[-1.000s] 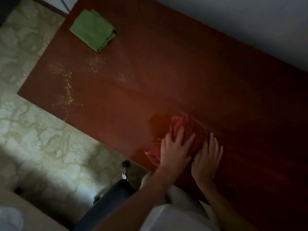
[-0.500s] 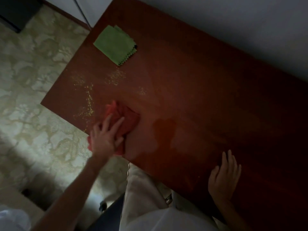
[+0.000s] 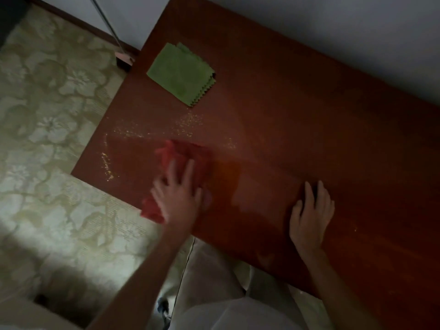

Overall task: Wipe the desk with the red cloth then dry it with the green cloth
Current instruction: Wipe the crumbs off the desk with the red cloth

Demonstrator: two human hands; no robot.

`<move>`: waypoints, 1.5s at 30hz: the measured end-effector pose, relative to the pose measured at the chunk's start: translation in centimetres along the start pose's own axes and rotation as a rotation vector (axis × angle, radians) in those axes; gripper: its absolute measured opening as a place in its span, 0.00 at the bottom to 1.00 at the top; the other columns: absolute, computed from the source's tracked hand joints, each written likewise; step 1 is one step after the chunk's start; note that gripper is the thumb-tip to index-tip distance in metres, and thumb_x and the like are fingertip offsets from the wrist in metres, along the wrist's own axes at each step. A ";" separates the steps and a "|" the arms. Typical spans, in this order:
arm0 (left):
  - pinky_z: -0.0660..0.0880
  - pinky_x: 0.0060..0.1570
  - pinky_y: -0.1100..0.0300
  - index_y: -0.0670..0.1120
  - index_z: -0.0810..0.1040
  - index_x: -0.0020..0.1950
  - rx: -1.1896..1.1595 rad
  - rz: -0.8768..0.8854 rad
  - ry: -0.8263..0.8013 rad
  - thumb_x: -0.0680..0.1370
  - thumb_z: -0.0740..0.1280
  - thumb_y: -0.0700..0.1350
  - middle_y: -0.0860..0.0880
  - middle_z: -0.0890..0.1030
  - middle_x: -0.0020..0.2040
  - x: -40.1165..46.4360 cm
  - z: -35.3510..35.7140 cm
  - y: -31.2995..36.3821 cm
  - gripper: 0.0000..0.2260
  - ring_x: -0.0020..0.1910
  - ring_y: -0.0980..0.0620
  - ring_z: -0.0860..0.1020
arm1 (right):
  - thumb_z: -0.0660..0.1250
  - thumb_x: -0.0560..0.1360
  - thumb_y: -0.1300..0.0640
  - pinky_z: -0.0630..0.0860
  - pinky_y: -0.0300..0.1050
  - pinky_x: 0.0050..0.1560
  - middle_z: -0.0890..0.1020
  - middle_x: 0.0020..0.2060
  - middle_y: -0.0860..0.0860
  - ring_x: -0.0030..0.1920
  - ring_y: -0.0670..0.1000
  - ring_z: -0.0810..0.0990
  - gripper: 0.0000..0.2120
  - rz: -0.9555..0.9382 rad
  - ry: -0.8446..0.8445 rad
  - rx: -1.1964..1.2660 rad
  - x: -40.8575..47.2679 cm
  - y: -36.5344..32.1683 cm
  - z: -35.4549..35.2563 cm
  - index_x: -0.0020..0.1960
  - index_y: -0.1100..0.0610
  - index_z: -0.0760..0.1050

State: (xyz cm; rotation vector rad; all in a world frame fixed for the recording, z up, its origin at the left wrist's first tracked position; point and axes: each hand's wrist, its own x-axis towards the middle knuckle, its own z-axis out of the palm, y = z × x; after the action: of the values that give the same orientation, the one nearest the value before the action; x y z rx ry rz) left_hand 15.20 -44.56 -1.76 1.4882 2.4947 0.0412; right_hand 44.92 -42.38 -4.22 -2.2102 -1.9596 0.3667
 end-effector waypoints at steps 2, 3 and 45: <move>0.71 0.55 0.40 0.60 0.69 0.73 0.014 0.173 -0.036 0.65 0.76 0.56 0.45 0.69 0.73 -1.7 0.9 4.3 0.37 0.59 0.33 0.71 | 0.50 0.80 0.53 0.50 0.60 0.75 0.59 0.76 0.57 0.75 0.59 0.57 0.23 0.010 -0.007 0.028 0.8 -2.8 0.8 0.75 0.54 0.62; 0.72 0.54 0.41 0.60 0.70 0.72 0.000 0.261 -0.062 0.64 0.76 0.57 0.46 0.70 0.73 -2.3 1.2 6.4 0.37 0.59 0.34 0.72 | 0.50 0.80 0.53 0.50 0.60 0.75 0.59 0.76 0.57 0.75 0.59 0.56 0.24 0.012 -0.009 0.026 1.0 -3.8 1.3 0.75 0.54 0.62; 0.73 0.58 0.46 0.62 0.76 0.66 -0.006 0.654 -0.101 0.64 0.73 0.65 0.53 0.76 0.67 9.5 1.0 11.6 0.30 0.62 0.41 0.72 | 0.66 0.71 0.56 0.71 0.55 0.62 0.77 0.51 0.57 0.55 0.61 0.77 0.16 0.001 0.014 0.671 23.2 -24.1 0.4 0.56 0.62 0.71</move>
State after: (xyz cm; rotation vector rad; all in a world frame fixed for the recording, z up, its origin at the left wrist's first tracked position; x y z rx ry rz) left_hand 21.15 -30.80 -2.78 2.1685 1.8304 0.0818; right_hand 24.40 -16.40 0.53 -1.7630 -1.5150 0.8562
